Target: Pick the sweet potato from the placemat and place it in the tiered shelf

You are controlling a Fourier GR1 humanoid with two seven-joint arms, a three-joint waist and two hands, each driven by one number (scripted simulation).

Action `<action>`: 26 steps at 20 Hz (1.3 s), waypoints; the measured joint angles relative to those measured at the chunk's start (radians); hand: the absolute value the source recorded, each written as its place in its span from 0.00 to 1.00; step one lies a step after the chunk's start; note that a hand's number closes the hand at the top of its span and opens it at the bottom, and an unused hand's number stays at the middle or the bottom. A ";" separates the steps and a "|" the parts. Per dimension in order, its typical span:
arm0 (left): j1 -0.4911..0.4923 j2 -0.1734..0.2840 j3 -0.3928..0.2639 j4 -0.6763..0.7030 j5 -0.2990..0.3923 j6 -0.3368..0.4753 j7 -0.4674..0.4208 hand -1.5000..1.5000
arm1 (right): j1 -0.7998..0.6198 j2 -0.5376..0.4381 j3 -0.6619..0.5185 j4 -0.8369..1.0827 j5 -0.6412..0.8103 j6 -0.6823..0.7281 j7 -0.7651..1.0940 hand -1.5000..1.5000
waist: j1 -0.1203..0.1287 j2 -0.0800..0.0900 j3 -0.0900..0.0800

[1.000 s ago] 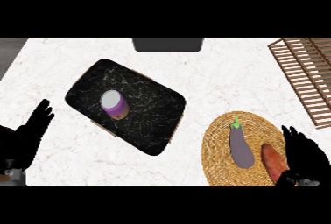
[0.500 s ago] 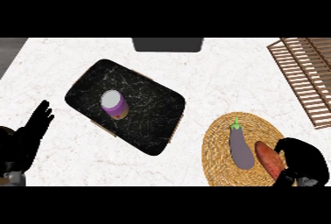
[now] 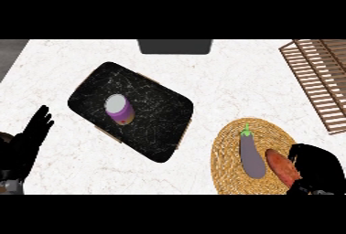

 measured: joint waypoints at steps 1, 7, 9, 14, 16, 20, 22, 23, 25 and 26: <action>-0.002 -0.004 -0.003 0.006 -0.005 0.000 -0.008 0.50 | -0.034 0.017 -0.008 0.013 0.009 0.000 0.025 1.00 | 0.002 0.001 0.001; -0.027 -0.011 -0.030 0.001 -0.015 -0.015 -0.011 0.50 | -0.334 0.147 -0.201 0.161 0.037 -0.055 0.315 1.00 | 0.054 0.021 0.005; -0.038 -0.012 -0.037 0.004 -0.020 -0.016 -0.010 0.50 | -0.442 0.168 -0.257 0.222 0.064 -0.087 0.382 1.00 | 0.069 0.025 0.005; -0.058 -0.028 -0.048 0.023 -0.027 -0.010 -0.009 0.50 | -0.711 0.168 -0.360 0.381 0.143 -0.137 0.455 1.00 | 0.075 0.025 0.005; -0.064 -0.026 -0.044 0.037 -0.027 -0.011 -0.014 0.50 | -0.806 0.179 -0.384 0.432 0.181 -0.161 0.479 1.00 | 0.071 0.023 0.005; -0.070 -0.019 -0.037 0.035 -0.030 -0.009 -0.010 0.50 | -0.955 0.212 -0.432 0.483 0.241 -0.215 0.513 1.00 | 0.061 0.018 0.005; -0.065 -0.018 -0.034 0.033 -0.029 -0.008 -0.009 0.50 | -1.025 0.224 -0.453 0.491 0.270 -0.240 0.524 1.00 | 0.057 0.015 0.005; -0.058 -0.021 -0.035 0.034 -0.030 -0.009 -0.014 0.50 | -1.053 0.227 -0.464 0.496 0.287 -0.253 0.527 1.00 | 0.055 0.014 0.005; -0.054 -0.023 -0.032 0.033 -0.028 -0.006 -0.011 0.50 | -1.102 0.239 -0.478 0.503 0.320 -0.275 0.532 1.00 | 0.048 0.012 0.005; -0.049 -0.026 -0.031 0.031 -0.031 -0.001 -0.012 0.50 | -1.120 0.241 -0.481 0.501 0.340 -0.281 0.532 1.00 | 0.043 0.011 0.004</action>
